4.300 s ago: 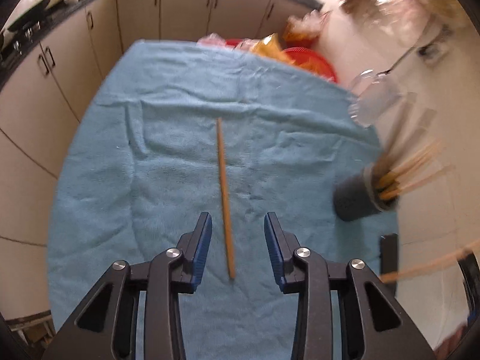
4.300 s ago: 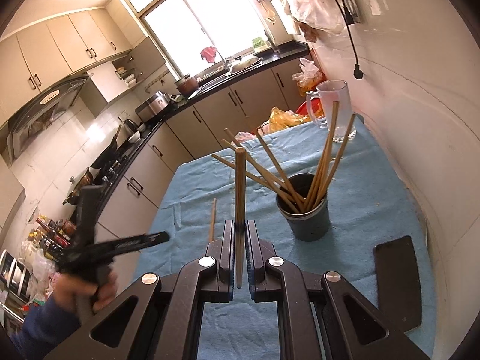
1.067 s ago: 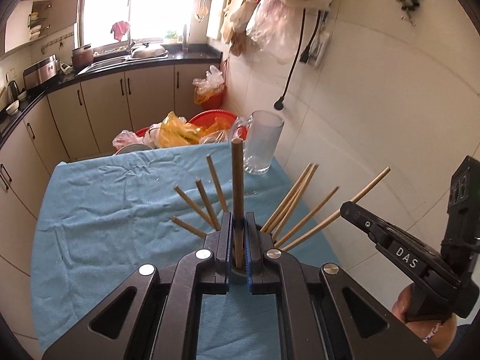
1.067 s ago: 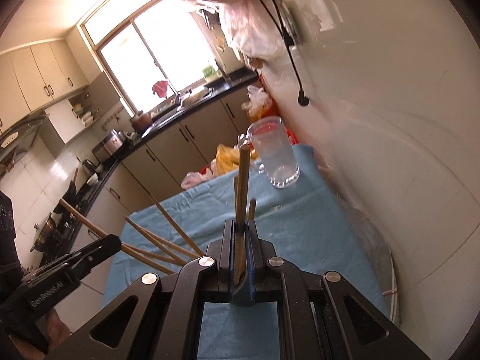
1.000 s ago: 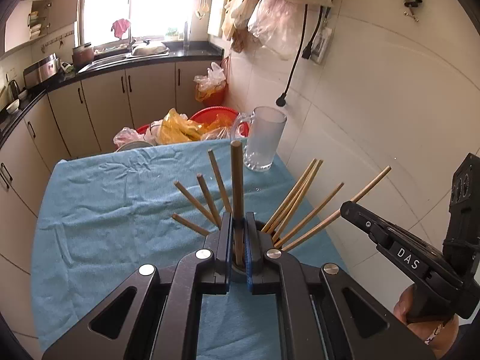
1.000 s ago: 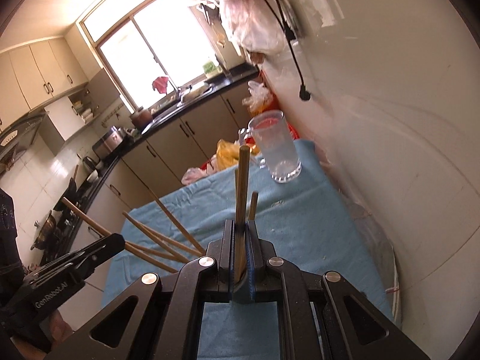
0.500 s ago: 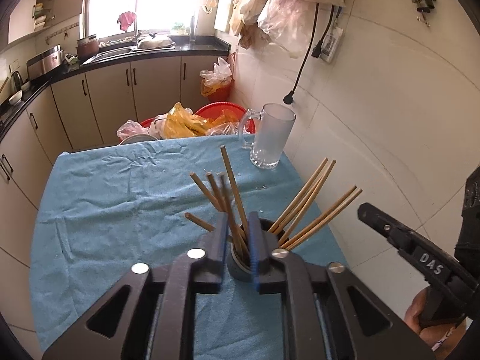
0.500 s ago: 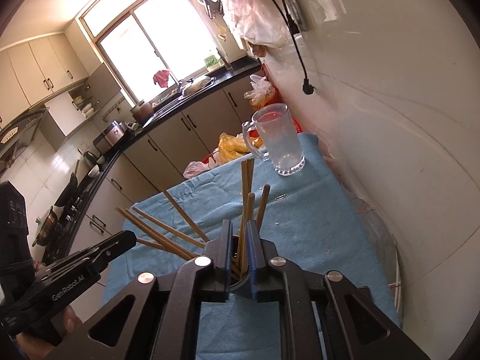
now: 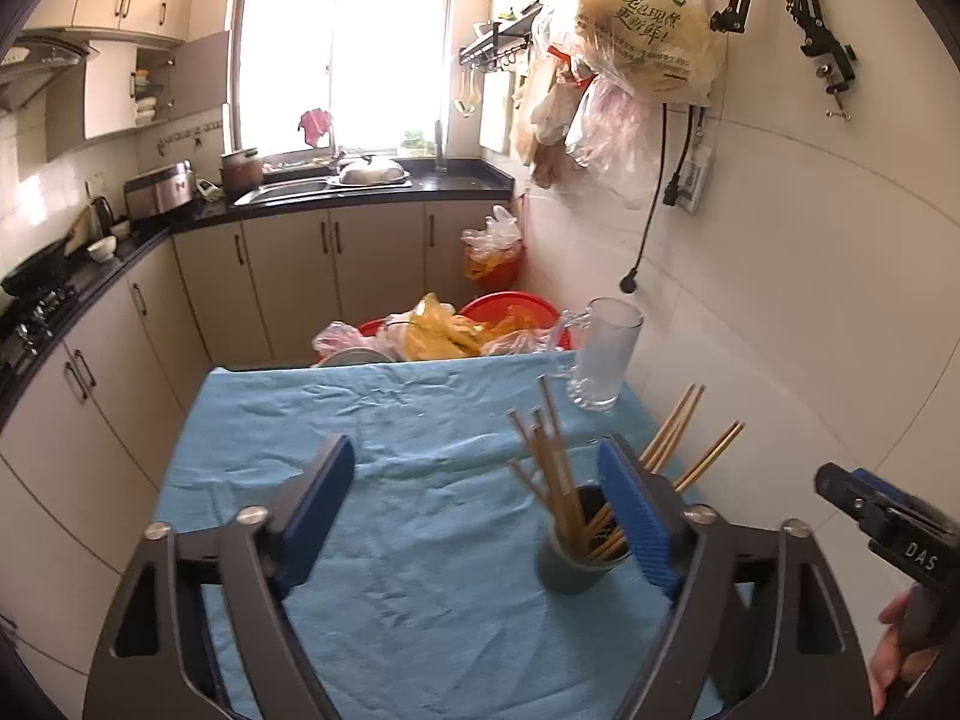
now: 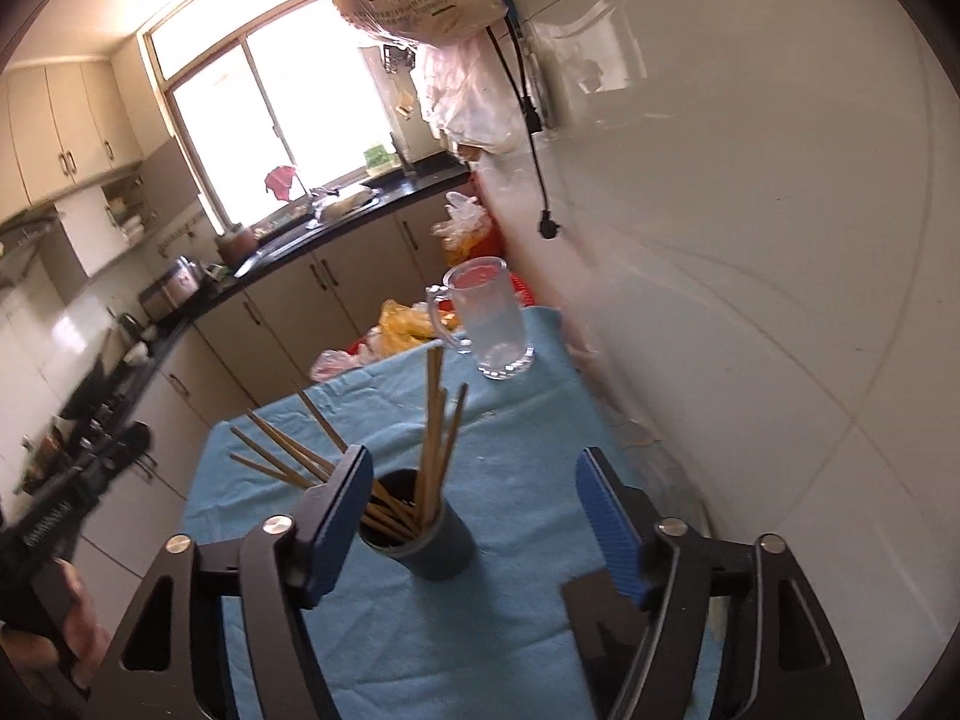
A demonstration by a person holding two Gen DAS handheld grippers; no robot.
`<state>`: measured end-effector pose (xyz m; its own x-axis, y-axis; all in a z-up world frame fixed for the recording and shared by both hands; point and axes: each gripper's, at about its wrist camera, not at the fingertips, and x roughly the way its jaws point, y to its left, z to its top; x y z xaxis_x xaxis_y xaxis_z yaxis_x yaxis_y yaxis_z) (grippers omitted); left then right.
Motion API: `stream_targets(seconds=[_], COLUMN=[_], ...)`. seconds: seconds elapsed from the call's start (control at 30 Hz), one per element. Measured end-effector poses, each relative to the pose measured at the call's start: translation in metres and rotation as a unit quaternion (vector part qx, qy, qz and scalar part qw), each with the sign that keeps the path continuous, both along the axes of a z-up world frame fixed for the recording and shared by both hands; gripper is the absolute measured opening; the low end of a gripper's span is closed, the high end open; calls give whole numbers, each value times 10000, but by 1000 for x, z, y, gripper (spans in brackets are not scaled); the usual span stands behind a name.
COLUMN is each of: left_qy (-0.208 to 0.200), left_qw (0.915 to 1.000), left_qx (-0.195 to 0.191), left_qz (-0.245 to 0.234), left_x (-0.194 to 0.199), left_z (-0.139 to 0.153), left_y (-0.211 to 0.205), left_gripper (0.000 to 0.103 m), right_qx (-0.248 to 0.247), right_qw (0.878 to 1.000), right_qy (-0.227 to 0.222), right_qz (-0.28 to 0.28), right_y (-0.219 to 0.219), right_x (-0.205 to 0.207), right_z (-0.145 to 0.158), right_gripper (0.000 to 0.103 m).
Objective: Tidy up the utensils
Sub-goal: 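Open both tools and withdraw them from the holder cup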
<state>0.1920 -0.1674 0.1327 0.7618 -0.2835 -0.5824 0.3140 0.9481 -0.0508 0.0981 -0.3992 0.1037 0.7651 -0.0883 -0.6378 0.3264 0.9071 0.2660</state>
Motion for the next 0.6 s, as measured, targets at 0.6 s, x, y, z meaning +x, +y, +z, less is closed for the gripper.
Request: stream_targets(seconds=[0.6], left_qy=[354], left_qw=[9966], left_qx=[550], left_qz=[507], left_x=[-30], left_z=[-41], left_y=[27], left_gripper=[93], right_qx=[-1251], right_qw=[9906], right_qy=[553], right_qz=[15], right_y=[54], right_x=[-23], right_z=[-4], right_gripper=[85])
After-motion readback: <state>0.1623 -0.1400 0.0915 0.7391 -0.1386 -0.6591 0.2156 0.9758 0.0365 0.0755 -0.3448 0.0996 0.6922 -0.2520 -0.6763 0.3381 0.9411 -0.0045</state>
